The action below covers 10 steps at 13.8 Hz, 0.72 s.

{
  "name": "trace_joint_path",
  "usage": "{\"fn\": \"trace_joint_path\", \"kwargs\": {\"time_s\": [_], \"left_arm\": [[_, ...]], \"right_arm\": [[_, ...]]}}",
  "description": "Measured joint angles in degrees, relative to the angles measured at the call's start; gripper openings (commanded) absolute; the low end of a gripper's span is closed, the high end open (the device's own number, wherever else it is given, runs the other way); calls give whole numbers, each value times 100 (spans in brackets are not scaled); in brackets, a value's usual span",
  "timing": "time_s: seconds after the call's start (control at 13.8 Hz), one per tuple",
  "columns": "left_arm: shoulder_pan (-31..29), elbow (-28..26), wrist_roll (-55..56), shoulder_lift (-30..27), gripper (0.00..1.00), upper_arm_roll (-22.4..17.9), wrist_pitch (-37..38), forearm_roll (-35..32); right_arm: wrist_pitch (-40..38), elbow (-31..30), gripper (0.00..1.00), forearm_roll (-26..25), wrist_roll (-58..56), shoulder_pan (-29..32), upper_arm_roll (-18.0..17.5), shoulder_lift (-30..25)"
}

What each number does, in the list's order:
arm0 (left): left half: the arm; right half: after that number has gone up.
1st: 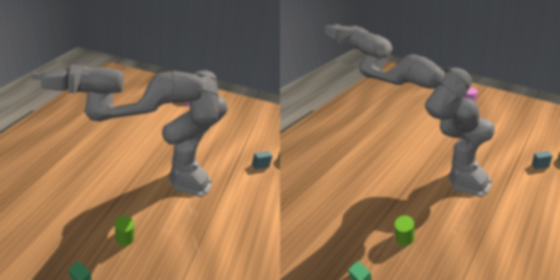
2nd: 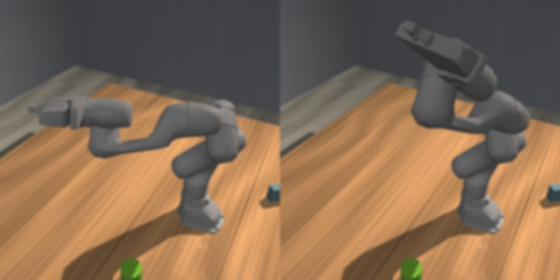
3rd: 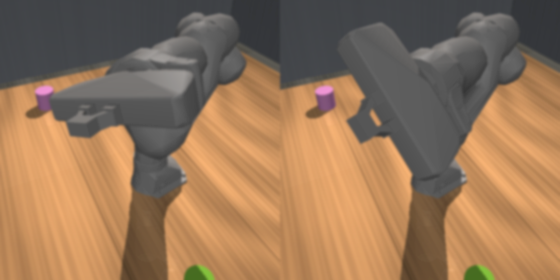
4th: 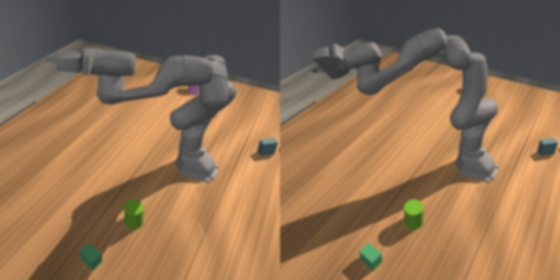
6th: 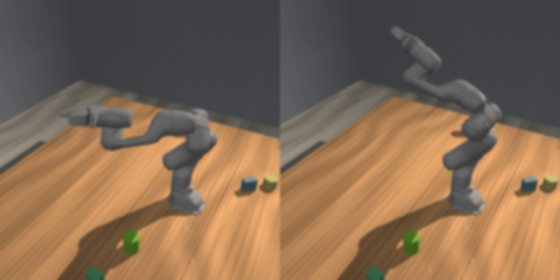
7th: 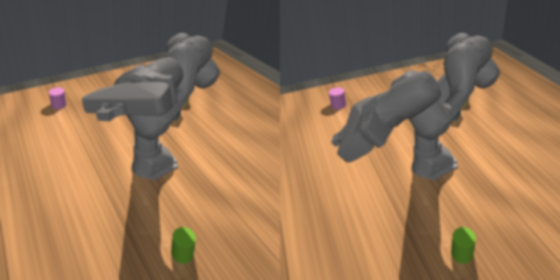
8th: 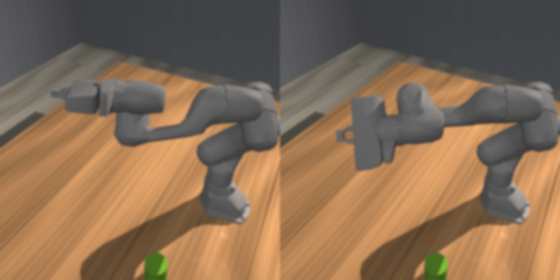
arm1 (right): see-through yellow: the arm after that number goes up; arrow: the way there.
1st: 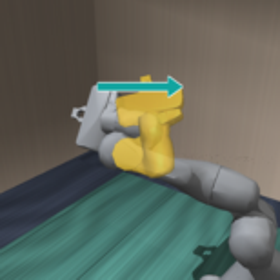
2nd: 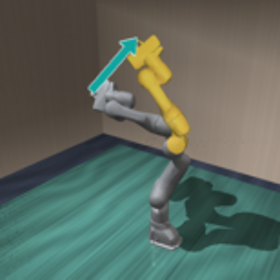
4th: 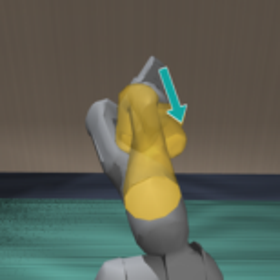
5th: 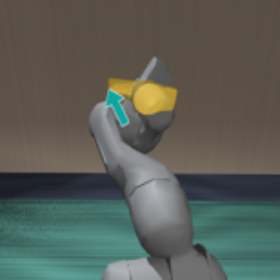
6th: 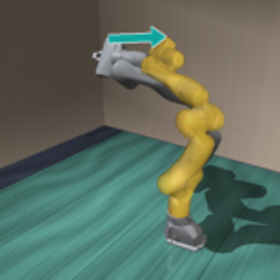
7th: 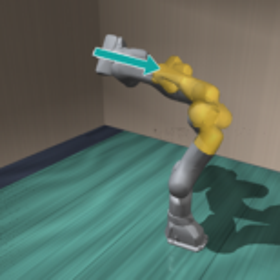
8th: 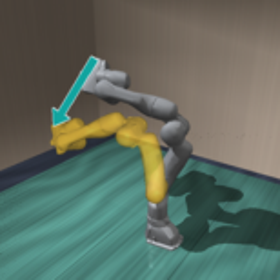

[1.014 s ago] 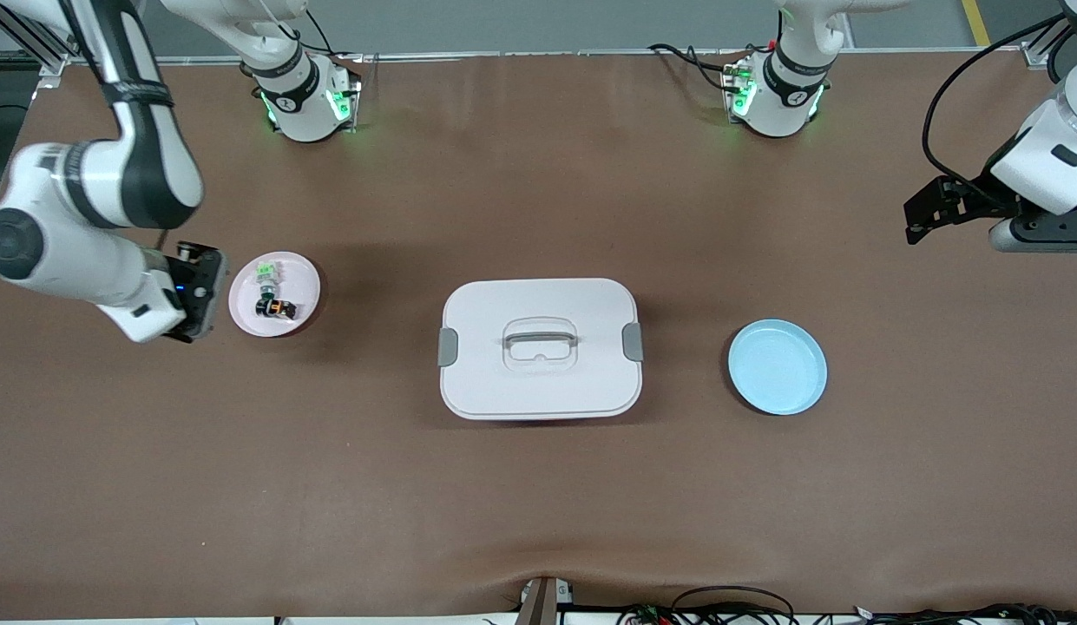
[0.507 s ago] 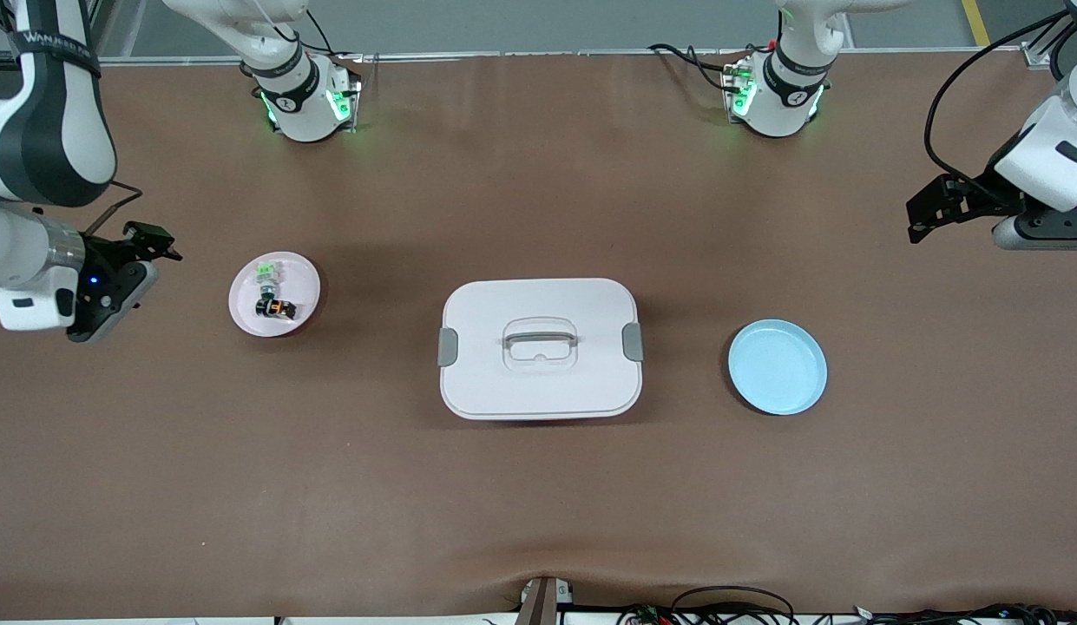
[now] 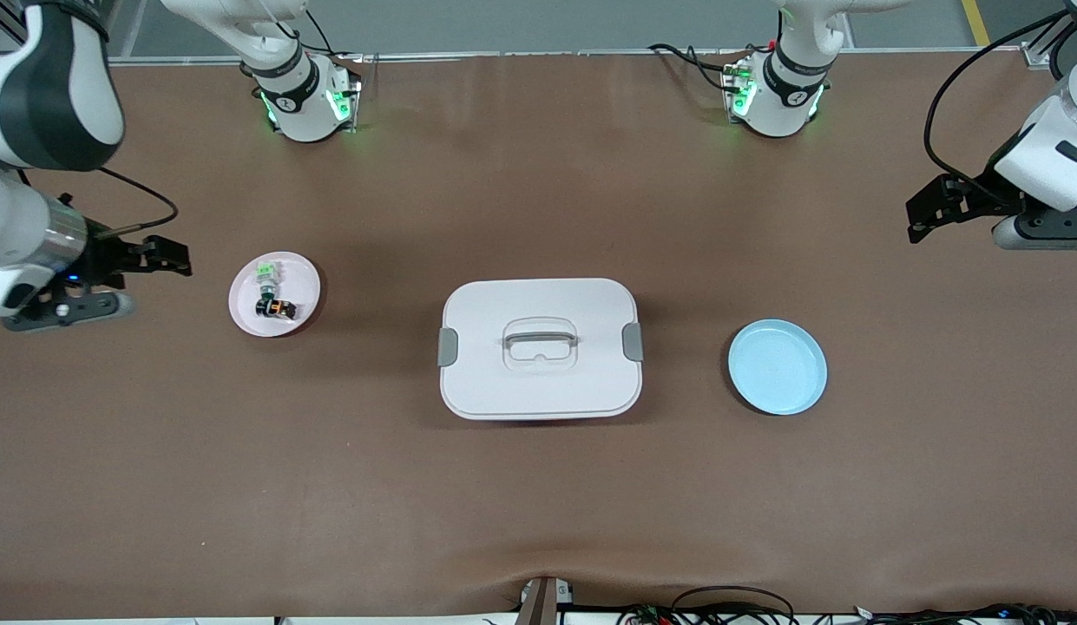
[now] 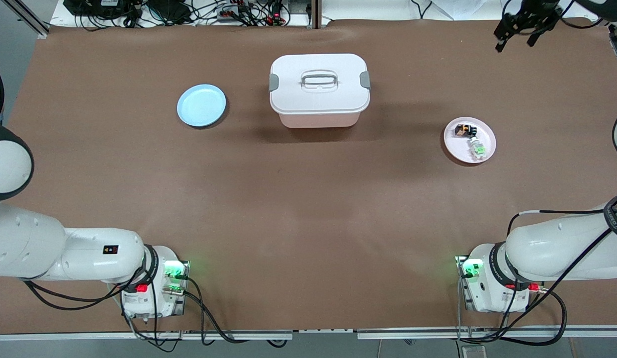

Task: Transfer orange switch to right arm and place

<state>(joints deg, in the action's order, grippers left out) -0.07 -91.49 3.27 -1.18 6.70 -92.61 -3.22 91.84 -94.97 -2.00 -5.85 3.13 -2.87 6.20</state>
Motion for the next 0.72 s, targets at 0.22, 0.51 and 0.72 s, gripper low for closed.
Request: {"fn": "trace_joint_path", "kwargs": {"time_s": [0.22,0.51,0.72], "left_arm": [[0,5,1,-26,100,2,0,0],[2,8,1,-79,100,10,1,0],[-2,8,1,-147,100,10,49,0]], "right_arm": [[-420,638,100,7,625,66,49,-12],[-696,1325,100,100,665,337,125,-20],[-867,1471,100,135,678,373,110,-19]]}}
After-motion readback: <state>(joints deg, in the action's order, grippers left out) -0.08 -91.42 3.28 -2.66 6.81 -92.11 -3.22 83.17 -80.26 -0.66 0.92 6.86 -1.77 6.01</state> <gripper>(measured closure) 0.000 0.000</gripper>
